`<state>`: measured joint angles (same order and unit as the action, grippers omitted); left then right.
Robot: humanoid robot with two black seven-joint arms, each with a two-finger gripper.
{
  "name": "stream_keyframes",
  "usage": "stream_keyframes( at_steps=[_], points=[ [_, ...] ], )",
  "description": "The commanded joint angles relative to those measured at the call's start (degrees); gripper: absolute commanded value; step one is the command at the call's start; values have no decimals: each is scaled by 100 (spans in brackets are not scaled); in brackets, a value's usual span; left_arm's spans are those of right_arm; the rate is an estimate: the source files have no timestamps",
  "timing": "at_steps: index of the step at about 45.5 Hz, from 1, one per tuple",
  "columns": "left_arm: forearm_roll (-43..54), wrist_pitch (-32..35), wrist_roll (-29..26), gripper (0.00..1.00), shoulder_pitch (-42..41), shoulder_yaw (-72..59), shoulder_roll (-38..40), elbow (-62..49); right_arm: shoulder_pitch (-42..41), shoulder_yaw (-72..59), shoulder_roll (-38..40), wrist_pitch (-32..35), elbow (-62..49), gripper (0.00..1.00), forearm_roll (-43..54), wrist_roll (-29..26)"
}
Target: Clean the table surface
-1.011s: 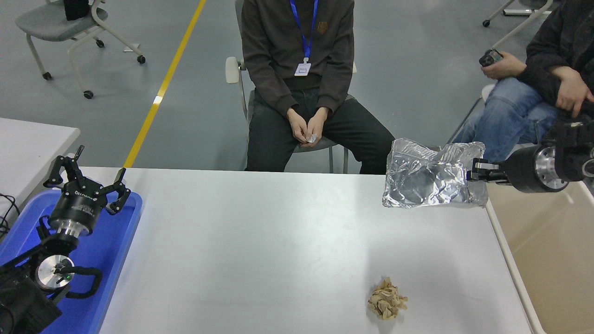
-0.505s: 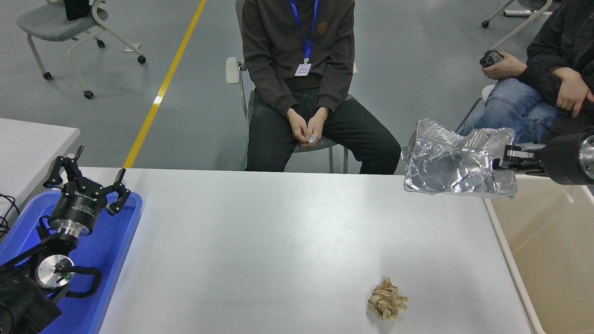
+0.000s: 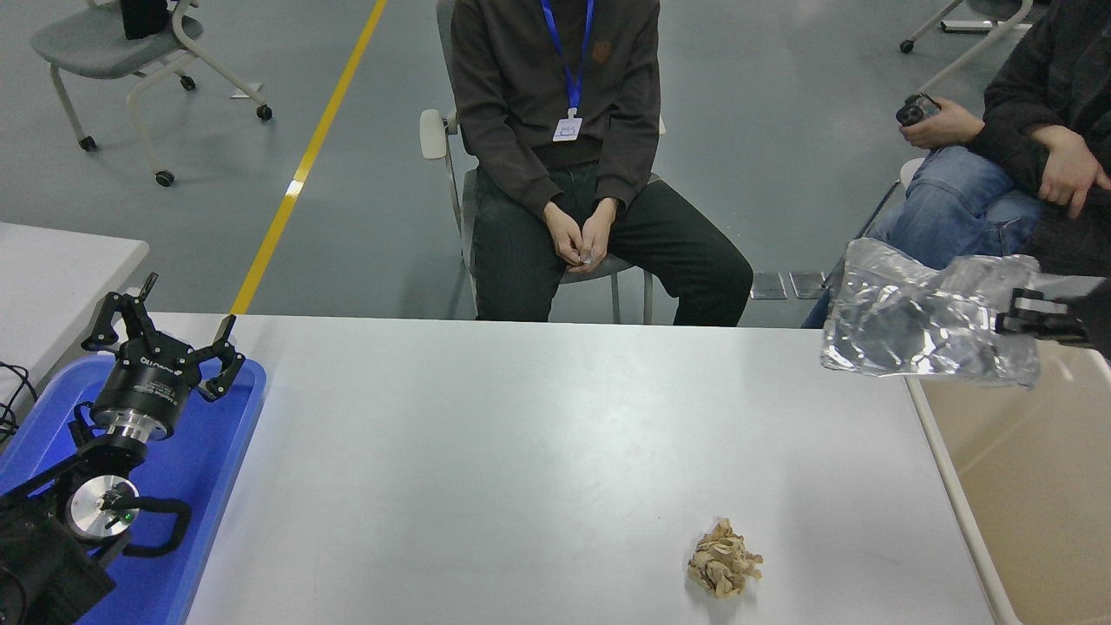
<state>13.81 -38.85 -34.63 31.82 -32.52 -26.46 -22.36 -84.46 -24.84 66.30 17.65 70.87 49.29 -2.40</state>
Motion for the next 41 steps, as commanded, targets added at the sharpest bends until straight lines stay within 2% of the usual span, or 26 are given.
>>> stream_keyframes(
  at_steps=[1,12,21,31,41],
  points=[
    [-1,0,0,100,0,0,0,-5,588,41,112,-78,-969,0,-42,178],
    [-1,0,0,100,0,0,0,4,1599,436,-11,-297,-2033,0,-578,319],
    [-1,0,-8,100,0,0,0,4,2715,1323,-345,-359,-2903,0,-938,469],
    [-1,0,0,100,0,0,0,-5,3910,2141,-907,-412,-3869,0,-1185,644],
    [-1,0,0,100,0,0,0,4,4420,2264,-2006,-429,-5776,0,-1316,908]
  ],
)
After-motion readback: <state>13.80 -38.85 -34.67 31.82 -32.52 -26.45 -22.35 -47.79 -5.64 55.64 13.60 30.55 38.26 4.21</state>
